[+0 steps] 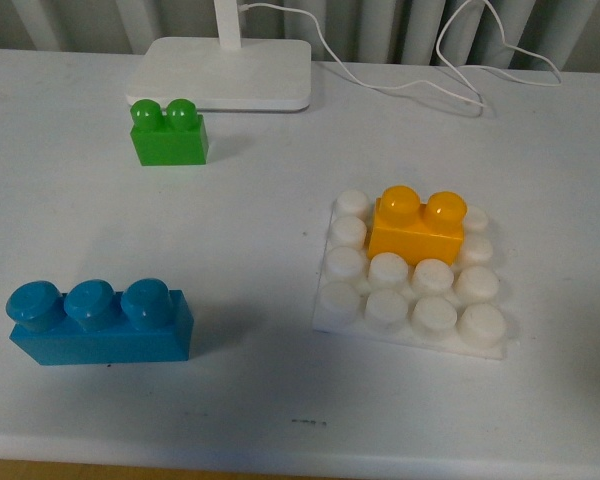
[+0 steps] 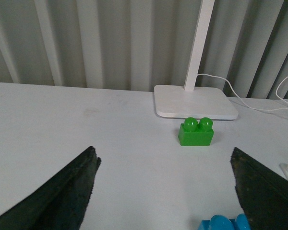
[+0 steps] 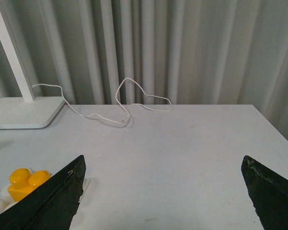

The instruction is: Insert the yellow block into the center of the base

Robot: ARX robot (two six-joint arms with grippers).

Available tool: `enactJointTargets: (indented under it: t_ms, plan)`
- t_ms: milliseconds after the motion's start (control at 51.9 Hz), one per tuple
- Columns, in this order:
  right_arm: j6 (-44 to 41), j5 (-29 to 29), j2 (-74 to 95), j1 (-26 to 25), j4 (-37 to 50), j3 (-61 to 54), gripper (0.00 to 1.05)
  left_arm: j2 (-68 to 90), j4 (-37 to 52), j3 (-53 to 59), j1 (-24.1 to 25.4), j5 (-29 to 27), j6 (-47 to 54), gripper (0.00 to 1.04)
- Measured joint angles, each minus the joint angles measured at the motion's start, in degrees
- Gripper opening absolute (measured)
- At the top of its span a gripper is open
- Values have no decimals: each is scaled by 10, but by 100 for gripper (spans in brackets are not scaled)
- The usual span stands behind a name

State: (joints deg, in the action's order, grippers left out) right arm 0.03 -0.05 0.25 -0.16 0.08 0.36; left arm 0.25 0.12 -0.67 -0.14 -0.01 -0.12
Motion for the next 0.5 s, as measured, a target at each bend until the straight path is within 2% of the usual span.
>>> enactJointTargets:
  t_ms: [116, 173, 501]
  plan:
    - [0, 0, 0, 0, 0, 0, 95, 0, 0, 0, 0, 0, 0, 100]
    - [0, 0, 0, 0, 0, 0, 95, 0, 0, 0, 0, 0, 0, 98]
    - [0, 0, 0, 0, 0, 0, 95, 0, 0, 0, 0, 0, 0, 98]
